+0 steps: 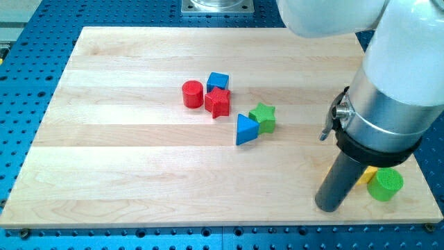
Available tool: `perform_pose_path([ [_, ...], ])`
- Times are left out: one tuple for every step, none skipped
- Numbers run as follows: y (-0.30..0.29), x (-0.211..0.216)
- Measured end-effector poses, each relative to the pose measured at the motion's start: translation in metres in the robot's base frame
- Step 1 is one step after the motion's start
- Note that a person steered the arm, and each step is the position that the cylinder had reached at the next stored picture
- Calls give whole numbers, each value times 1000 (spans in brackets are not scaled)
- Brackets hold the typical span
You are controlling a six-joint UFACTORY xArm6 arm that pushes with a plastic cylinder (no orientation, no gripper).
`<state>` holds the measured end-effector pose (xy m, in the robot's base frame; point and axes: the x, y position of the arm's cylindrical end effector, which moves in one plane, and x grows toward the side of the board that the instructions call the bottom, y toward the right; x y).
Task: Touch the bottom of the heart
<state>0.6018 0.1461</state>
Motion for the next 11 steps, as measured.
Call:
perform_pose_path([
  [-3, 0],
  [-4, 0],
  [-4, -1],
  [-4, -2],
  [-4, -3],
  [-4, -5],
  [-4, -7],
  [-4, -7],
  [-4, -8],
  [-4, -10],
  [-4, -13],
])
